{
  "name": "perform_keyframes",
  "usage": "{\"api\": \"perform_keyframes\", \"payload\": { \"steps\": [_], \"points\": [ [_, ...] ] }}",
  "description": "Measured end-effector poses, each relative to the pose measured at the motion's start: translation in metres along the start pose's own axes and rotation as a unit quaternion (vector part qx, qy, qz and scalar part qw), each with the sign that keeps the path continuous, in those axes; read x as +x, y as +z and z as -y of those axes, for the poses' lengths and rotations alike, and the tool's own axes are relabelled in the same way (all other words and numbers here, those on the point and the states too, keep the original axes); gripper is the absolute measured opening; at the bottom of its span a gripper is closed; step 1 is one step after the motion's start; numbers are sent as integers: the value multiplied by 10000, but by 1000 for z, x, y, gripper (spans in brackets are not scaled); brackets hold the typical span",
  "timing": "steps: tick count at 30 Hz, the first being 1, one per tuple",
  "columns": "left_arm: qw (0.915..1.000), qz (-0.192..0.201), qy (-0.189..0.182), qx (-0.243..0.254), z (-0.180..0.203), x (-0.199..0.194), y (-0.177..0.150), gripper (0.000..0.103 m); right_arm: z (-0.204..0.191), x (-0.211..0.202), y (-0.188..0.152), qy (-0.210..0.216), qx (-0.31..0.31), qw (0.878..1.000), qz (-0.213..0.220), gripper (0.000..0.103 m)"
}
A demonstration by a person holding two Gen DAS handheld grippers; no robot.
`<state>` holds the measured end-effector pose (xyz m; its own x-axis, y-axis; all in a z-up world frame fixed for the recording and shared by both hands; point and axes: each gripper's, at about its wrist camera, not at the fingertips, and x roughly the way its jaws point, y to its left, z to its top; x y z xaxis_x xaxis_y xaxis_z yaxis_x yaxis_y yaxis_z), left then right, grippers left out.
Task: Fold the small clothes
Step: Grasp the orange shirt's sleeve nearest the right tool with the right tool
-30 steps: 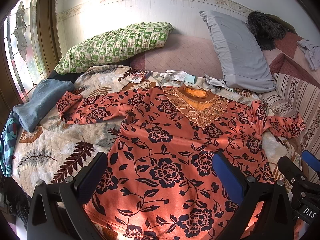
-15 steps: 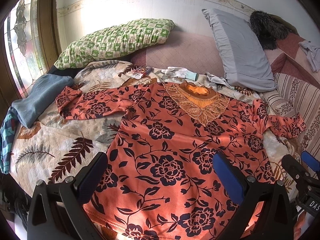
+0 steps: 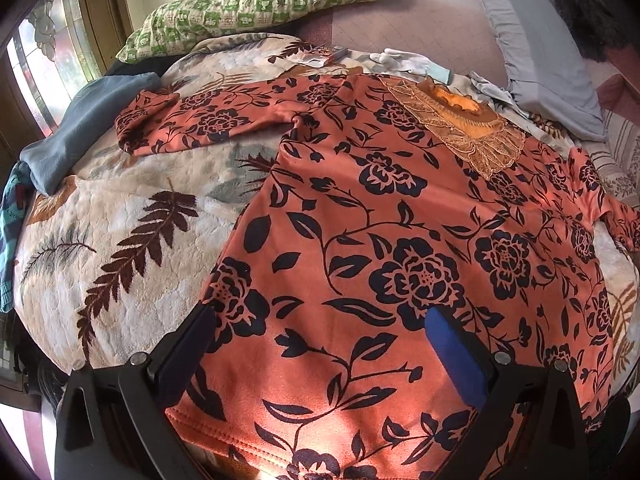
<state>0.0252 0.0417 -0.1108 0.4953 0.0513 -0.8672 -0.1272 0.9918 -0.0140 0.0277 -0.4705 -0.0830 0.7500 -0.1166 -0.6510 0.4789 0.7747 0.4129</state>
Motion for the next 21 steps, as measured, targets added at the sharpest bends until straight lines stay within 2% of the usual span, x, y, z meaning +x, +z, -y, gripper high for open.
{"api": "perform_keyframes", "payload": {
  "steps": [3, 5, 7, 11, 12, 13, 14, 15, 16, 17, 18, 21],
  "points": [
    [10000, 42, -37, -70, 0, 2, 5, 103, 33, 34, 42, -896, -59, 9957, 214, 100],
    [10000, 63, -8, -56, 1, 4, 9, 103, 55, 59, 63, -1122, 37, 9936, 129, 96],
    [10000, 65, 34, -2, 4, 7, 13, 103, 73, 78, 76, -1021, 345, 9942, 25, 90],
    [9998, 36, 101, 153, 10, 14, 16, 103, 96, 106, 92, -768, 917, 9928, -64, 86],
    [9998, 31, 113, 176, 10, 15, 16, 103, 100, 111, 92, -782, 1068, 9912, -94, 80],
    [9998, 29, 122, 185, 9, 17, 16, 103, 105, 115, 93, -732, 1249, 9894, -138, 67],
    [9998, 18, 127, 177, 8, 18, 16, 103, 108, 119, 94, -719, 1347, 9882, -151, 59],
    [9998, 7, 126, 151, 6, 19, 16, 103, 109, 122, 98, -750, 1362, 9877, -153, 34],
    [9999, 4, 121, 110, 3, 19, 16, 103, 107, 126, 98, -736, 1373, 9876, -208, 20],
    [9999, 11, 121, 61, 0, 20, 16, 103, 106, 127, 100, -681, 1403, 9875, -238, 18],
    [9999, 22, 120, 2, -4, 20, 16, 103, 102, 126, 103, -628, 1394, 9880, -228, 10],
    [9998, 69, 50, -177, -14, 19, 16, 103, 64, 113, 108, -433, 837, 9955, -36, 9]
  ]
}}
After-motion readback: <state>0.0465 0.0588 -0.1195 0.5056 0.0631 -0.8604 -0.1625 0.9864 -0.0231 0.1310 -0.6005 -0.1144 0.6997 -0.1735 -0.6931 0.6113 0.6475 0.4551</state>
